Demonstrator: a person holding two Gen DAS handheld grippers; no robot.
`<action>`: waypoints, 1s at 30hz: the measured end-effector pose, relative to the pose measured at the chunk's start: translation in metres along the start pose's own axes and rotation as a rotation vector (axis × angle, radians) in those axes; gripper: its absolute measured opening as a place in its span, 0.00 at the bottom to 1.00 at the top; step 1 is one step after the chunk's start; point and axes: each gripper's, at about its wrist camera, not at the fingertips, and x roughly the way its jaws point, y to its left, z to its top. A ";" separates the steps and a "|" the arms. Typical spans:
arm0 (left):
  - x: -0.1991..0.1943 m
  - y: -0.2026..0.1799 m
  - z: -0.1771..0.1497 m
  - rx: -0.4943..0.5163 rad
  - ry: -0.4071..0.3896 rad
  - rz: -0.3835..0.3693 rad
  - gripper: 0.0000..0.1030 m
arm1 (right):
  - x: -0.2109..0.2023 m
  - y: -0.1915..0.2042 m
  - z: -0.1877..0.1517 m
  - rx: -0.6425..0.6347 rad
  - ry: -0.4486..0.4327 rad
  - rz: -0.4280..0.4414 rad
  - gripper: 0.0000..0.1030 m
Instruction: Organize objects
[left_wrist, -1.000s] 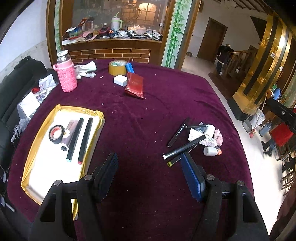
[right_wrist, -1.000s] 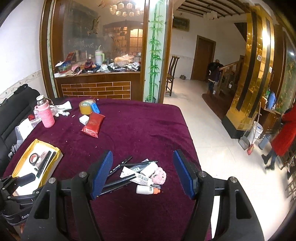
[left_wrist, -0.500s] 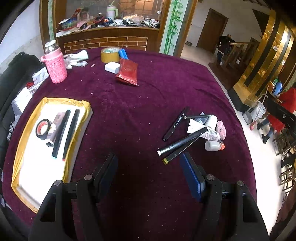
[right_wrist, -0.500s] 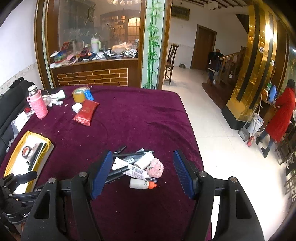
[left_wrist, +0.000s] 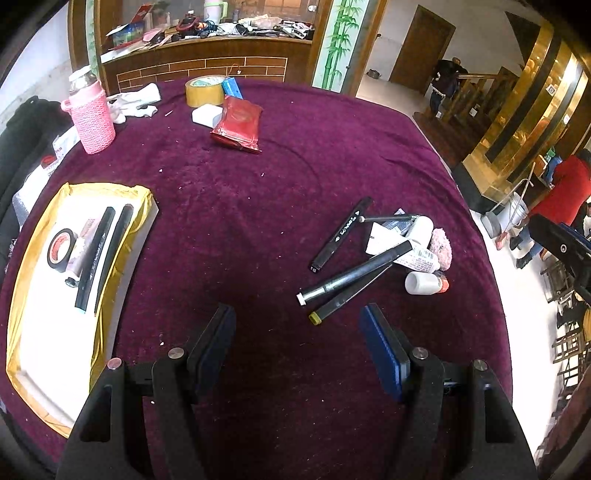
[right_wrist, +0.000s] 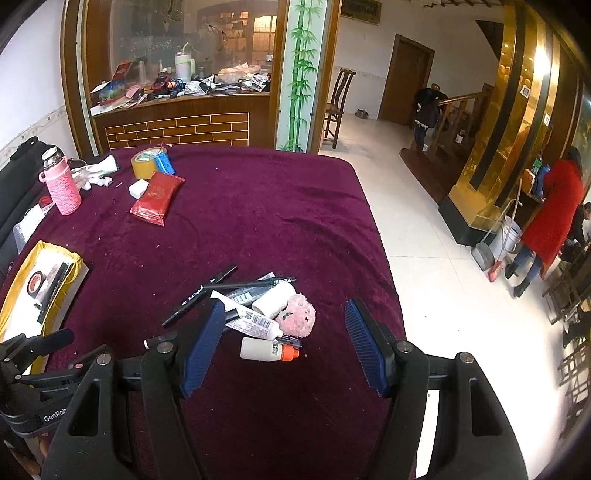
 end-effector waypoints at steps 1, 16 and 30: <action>0.001 0.000 0.000 0.000 0.002 0.000 0.62 | 0.001 0.000 0.000 0.000 0.002 0.001 0.65; 0.022 -0.010 0.011 0.039 0.019 0.003 0.62 | 0.020 -0.010 -0.004 0.008 0.040 0.008 0.65; 0.087 -0.015 0.042 0.264 0.043 0.001 0.62 | 0.069 -0.077 -0.038 0.218 0.220 0.034 0.65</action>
